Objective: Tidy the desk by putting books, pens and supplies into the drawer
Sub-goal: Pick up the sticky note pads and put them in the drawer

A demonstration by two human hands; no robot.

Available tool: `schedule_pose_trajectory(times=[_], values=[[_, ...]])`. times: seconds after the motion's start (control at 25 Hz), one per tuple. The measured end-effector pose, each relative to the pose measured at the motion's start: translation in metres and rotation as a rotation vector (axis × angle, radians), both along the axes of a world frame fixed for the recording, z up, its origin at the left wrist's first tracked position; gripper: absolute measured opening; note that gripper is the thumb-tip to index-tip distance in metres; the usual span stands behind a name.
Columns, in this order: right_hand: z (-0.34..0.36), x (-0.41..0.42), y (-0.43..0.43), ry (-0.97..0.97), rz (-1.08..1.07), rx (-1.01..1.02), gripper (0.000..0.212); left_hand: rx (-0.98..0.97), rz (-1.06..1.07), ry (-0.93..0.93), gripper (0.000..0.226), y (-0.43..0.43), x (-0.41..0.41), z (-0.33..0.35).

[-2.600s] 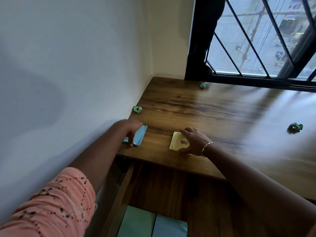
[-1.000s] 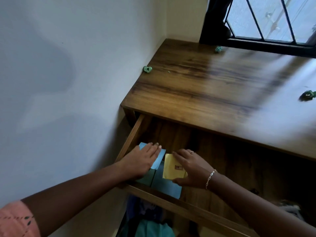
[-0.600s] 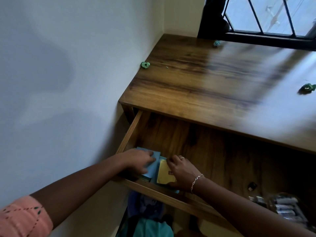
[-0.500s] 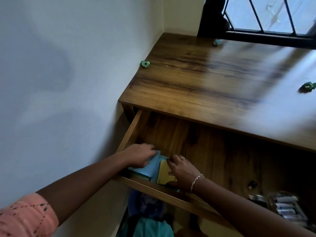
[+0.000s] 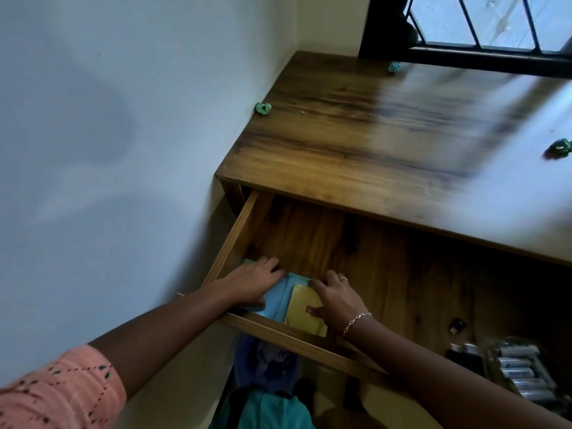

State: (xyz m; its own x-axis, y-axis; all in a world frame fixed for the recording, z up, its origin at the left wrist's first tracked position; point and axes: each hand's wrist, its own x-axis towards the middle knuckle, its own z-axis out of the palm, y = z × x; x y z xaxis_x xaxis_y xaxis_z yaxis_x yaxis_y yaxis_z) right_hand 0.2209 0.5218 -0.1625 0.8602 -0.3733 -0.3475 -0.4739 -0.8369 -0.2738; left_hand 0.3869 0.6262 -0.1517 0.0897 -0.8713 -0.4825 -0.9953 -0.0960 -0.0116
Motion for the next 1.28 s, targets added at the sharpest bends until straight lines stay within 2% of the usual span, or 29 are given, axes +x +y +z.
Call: schedule_pose_trajectory(times=[0.16,0.48,0.76,0.96,1.12,1.28], values=[[-0.003,0.004,0.006,-0.027,-0.098,0.071,0.059,0.011,0.030,0.030,0.090,0.004,-0.002,-0.002],[0.001,0.002,0.005,-0.117,-0.183,0.064,0.045,0.023,0.024,0.041,0.080,0.002,-0.004,0.001],[0.023,-0.023,-0.020,-0.295,-0.297,-0.062,0.034,-0.227,0.084,0.119,0.059,-0.018,-0.038,0.016],[0.038,-0.059,-0.025,-0.221,-0.288,-0.086,0.040,-0.432,0.190,0.357,0.050,-0.034,-0.097,0.027],[0.048,-0.091,-0.021,-0.178,-0.314,-0.053,0.042,-0.531,0.145,0.369,0.050,-0.031,-0.139,0.028],[0.046,-0.120,-0.005,-0.179,-0.310,-0.071,0.043,-0.577,0.084,0.293,0.052,-0.019,-0.169,0.023]])
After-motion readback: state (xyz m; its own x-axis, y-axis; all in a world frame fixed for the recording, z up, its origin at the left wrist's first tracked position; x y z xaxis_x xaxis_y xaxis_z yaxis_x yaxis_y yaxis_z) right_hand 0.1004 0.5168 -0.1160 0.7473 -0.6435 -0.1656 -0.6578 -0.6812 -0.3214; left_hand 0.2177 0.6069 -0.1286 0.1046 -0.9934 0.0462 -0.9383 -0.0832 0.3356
